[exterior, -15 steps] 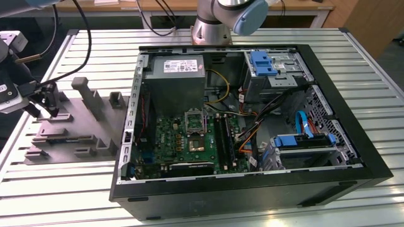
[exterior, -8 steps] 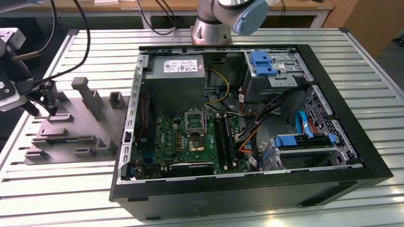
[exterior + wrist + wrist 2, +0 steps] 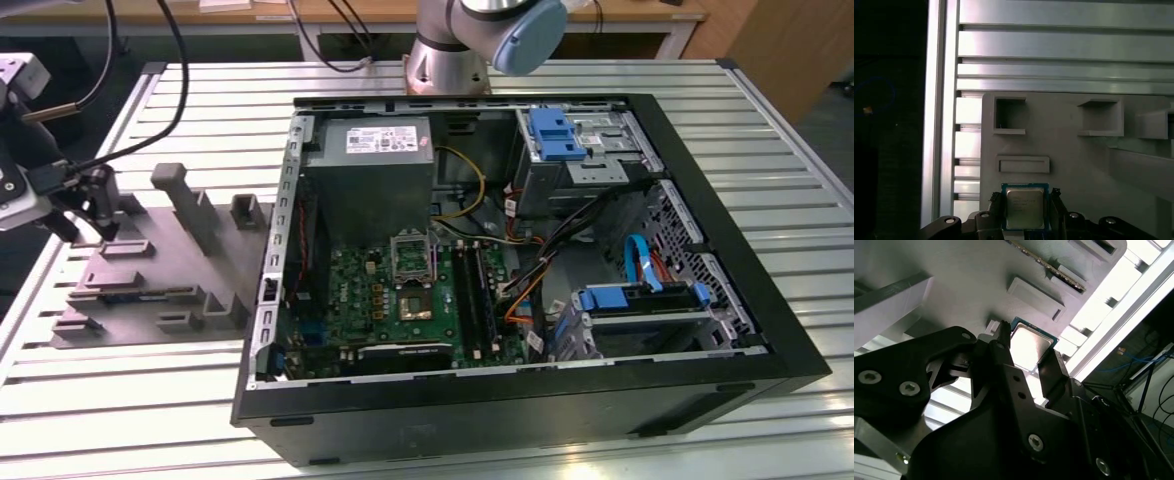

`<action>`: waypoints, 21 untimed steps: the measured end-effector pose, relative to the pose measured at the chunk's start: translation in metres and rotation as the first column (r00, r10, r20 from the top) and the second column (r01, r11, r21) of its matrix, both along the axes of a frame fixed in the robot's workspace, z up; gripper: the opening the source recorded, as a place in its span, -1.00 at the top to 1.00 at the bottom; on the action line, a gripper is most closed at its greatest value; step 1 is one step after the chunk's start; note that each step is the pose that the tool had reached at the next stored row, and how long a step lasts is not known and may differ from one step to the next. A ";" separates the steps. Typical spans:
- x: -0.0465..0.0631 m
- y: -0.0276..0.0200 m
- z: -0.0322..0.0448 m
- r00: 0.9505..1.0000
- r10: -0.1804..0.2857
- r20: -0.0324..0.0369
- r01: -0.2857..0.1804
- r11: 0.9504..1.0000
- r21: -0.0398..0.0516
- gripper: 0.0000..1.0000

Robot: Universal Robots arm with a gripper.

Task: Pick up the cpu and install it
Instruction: 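Pick up the cpu and move it towards the insertion slot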

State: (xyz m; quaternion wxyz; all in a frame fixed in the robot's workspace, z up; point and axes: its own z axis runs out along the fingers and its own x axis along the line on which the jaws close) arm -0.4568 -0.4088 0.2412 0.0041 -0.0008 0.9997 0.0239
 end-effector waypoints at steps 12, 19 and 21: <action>0.000 0.0000 0.0044 1.000 0.000 0.000 0.000 1.000 0.000 0.06; 0.000 0.0000 0.0056 1.000 0.000 0.000 0.000 1.000 0.000 0.06; 0.000 0.0000 0.0061 1.000 0.000 0.000 0.000 1.000 0.000 0.06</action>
